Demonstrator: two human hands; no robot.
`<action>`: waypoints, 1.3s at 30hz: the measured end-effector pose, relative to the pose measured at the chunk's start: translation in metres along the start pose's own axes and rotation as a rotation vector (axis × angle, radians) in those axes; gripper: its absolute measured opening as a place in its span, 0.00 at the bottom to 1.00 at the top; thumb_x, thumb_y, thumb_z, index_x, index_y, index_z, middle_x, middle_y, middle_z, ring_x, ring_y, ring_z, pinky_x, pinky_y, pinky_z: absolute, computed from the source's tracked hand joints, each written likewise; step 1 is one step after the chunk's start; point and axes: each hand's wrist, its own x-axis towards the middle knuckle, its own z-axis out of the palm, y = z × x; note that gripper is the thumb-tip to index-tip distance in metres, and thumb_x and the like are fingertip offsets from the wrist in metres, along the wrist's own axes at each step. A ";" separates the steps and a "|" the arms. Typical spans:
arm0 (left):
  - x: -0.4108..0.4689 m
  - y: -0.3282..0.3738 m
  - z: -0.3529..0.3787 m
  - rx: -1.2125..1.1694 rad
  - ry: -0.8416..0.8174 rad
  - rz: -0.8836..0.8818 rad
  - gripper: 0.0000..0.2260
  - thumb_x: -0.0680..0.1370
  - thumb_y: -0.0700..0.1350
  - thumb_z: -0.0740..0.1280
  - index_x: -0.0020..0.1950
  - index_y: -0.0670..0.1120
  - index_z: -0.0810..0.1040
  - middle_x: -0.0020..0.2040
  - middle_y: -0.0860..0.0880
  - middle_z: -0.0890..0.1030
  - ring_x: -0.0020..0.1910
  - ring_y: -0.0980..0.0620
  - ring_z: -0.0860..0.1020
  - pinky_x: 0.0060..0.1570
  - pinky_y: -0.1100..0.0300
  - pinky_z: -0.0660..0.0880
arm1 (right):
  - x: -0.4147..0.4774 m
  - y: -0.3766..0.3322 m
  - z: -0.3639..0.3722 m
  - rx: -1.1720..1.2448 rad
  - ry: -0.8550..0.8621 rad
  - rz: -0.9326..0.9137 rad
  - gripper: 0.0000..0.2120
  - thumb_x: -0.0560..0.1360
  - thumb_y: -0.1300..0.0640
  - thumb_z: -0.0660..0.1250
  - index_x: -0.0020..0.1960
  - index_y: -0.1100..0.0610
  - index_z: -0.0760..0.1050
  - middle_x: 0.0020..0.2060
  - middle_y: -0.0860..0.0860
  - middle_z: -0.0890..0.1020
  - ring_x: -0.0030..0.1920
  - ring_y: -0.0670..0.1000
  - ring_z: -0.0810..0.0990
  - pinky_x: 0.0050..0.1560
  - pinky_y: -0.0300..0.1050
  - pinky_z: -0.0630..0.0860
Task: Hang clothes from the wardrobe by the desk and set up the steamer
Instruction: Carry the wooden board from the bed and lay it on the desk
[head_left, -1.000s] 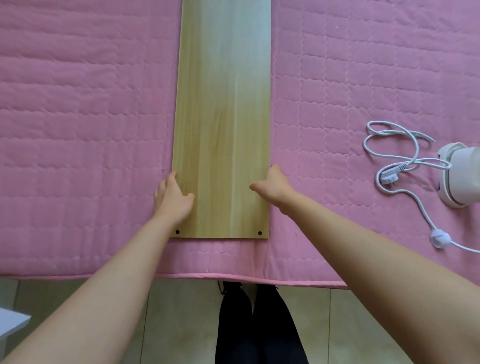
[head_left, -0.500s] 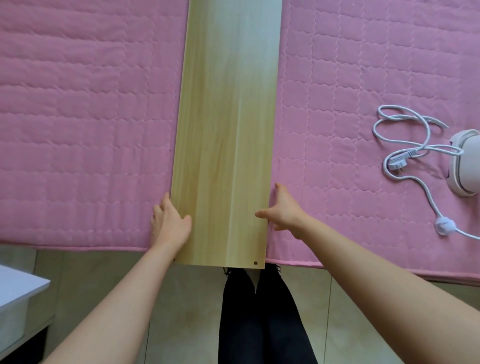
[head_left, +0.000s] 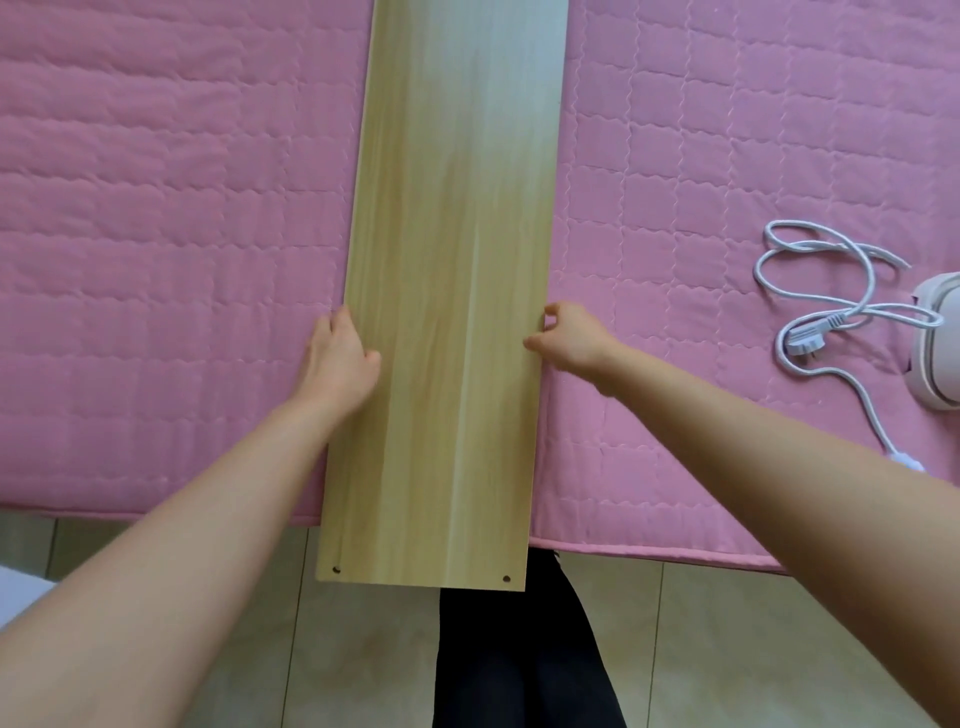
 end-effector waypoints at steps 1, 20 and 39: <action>0.010 0.006 -0.003 -0.003 0.006 0.015 0.31 0.77 0.42 0.63 0.77 0.38 0.53 0.73 0.36 0.62 0.72 0.37 0.62 0.71 0.47 0.60 | 0.005 -0.008 -0.004 0.001 0.010 0.003 0.17 0.71 0.61 0.62 0.59 0.61 0.74 0.47 0.54 0.81 0.41 0.54 0.75 0.43 0.48 0.76; -0.034 -0.043 0.012 -0.074 0.057 -0.295 0.33 0.73 0.49 0.67 0.76 0.46 0.58 0.68 0.37 0.64 0.68 0.35 0.64 0.68 0.45 0.63 | -0.050 0.020 0.058 0.201 -0.115 0.268 0.30 0.70 0.63 0.68 0.67 0.54 0.58 0.53 0.58 0.77 0.50 0.58 0.81 0.44 0.59 0.82; -0.008 -0.037 -0.005 -0.223 0.003 -0.413 0.25 0.71 0.49 0.66 0.67 0.43 0.72 0.65 0.38 0.72 0.65 0.38 0.69 0.66 0.50 0.67 | -0.029 -0.010 0.056 0.146 -0.165 0.350 0.25 0.73 0.61 0.64 0.65 0.72 0.65 0.43 0.60 0.73 0.41 0.55 0.71 0.61 0.72 0.66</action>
